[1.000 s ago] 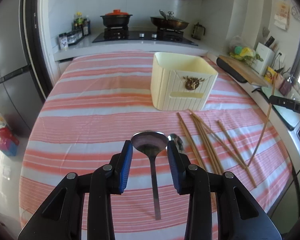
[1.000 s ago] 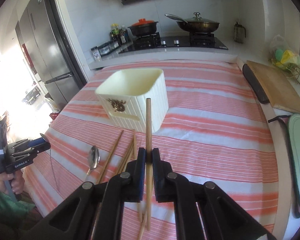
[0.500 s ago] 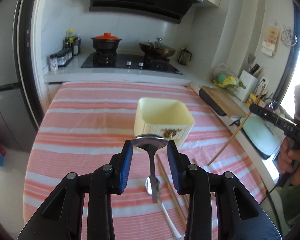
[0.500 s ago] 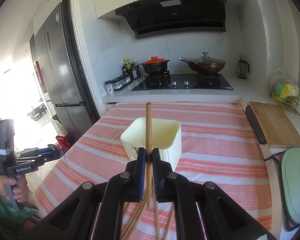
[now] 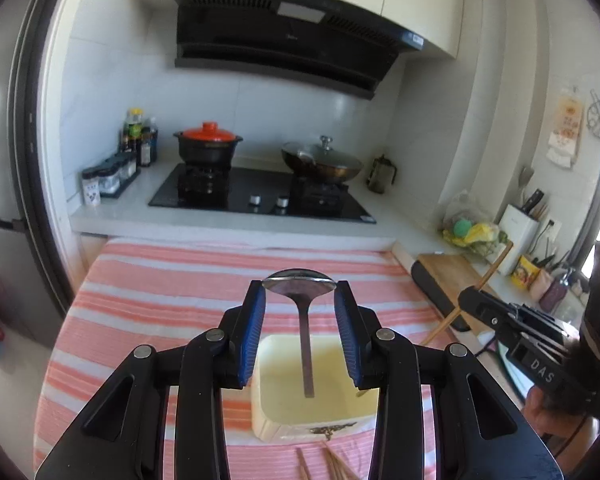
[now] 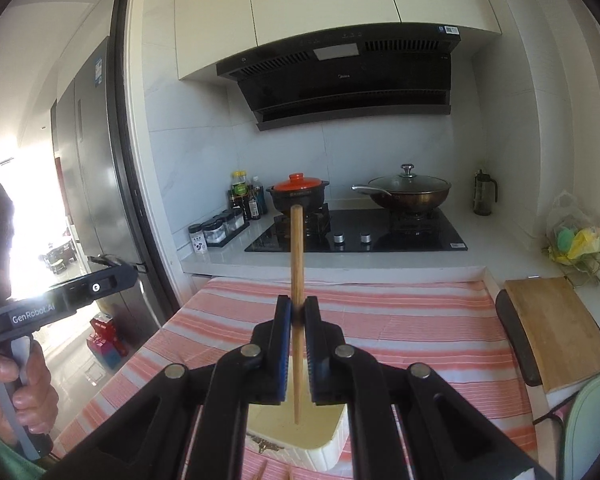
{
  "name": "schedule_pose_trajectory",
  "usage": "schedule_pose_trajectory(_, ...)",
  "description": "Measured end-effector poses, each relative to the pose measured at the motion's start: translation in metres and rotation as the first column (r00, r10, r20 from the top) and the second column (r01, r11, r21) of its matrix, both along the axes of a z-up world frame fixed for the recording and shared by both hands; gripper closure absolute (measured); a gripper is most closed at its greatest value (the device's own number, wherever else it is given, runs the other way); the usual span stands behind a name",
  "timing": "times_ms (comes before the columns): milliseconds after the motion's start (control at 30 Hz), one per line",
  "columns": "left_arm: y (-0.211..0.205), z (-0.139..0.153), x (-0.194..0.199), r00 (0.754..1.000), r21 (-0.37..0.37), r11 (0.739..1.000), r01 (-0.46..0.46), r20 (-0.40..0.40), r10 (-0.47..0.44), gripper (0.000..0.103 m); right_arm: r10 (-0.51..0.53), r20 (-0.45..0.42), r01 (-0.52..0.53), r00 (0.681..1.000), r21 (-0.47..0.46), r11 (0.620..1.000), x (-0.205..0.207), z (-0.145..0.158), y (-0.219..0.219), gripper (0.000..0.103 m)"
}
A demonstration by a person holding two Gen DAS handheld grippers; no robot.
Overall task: Organize utensils
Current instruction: 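Lift spoon and chopstick over the cream box while both tools open to drop them in, then move both open tools back toward the remaining spoon and chopsticks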
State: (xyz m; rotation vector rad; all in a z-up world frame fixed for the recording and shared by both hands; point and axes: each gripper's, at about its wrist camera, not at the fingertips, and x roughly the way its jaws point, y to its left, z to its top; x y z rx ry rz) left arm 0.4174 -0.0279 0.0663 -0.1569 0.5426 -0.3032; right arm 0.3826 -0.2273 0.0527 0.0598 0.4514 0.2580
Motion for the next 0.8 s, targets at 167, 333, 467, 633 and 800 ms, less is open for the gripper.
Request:
schedule_pose_trajectory(167, -0.022, -0.056, 0.027, 0.988, 0.053, 0.998, 0.036, -0.149, -0.028, 0.067, 0.010, -0.182, -0.014, 0.983, -0.020, 1.000, 0.033, -0.051, 0.005, 0.096)
schedule_pose_trajectory(333, -0.036, -0.090, 0.038, 0.968, 0.077, 0.995, 0.062, -0.247, -0.041, 0.066, 0.011, -0.279, -0.029, 0.960, -0.062, 0.998, 0.051, -0.083, 0.016, 0.096)
schedule_pose_trajectory(467, -0.026, -0.086, 0.030, 0.963, 0.058, 0.998, 0.027, -0.268, -0.011, 0.027, -0.009, -0.309, -0.016, 0.951, -0.078, 0.997, 0.059, -0.084, 0.019, 0.078)
schedule_pose_trajectory(633, 0.013, -0.056, -0.036, 0.993, 0.082, 0.996, 0.027, -0.116, -0.017, 0.004, -0.018, -0.181, 0.013, 0.983, -0.027, 1.000, 0.007, -0.042, -0.003, 0.048)
schedule_pose_trajectory(800, 0.053, -0.082, -0.128, 0.996, 0.149, 0.988, 0.039, -0.080, -0.027, 0.001, -0.009, -0.140, -0.008, 0.990, -0.120, 0.993, -0.082, -0.051, -0.024, 0.039)
